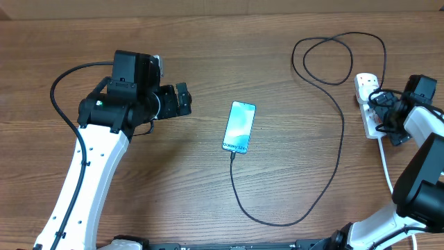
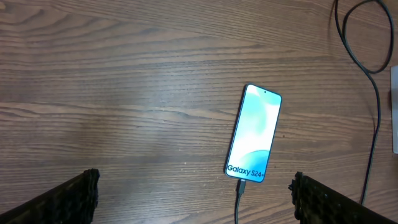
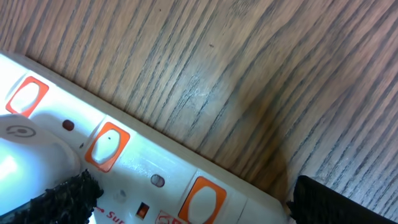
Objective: Plug charger to phone and switch on socket
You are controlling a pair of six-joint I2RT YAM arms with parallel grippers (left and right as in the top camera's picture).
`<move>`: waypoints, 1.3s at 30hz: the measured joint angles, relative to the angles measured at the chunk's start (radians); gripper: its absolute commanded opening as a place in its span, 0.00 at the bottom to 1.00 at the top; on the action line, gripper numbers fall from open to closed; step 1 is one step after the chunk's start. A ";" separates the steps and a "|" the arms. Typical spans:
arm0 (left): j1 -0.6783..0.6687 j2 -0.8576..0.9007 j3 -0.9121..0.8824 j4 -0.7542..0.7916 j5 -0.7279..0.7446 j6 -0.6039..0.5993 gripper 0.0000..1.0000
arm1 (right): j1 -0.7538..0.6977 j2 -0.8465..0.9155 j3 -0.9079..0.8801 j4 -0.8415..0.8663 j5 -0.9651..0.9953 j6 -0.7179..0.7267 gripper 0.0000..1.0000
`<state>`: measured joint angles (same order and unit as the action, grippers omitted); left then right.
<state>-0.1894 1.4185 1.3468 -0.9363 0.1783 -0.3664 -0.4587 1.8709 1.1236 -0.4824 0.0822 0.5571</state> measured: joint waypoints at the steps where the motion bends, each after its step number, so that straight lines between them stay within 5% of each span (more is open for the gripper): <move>1: 0.000 0.000 0.000 0.000 0.000 0.000 1.00 | 0.000 0.000 0.000 -0.001 0.000 0.000 1.00; 8: 0.000 0.000 0.000 0.000 0.000 0.000 1.00 | -0.006 0.005 0.076 -0.131 -0.001 -0.008 1.00; 39: 0.000 0.000 0.000 0.000 0.000 0.000 0.99 | -0.031 0.073 0.120 -0.080 0.011 -0.007 1.00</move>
<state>-0.1894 1.4185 1.3468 -0.9363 0.1783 -0.3660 -0.4896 1.9442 1.2438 -0.5625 0.0933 0.5499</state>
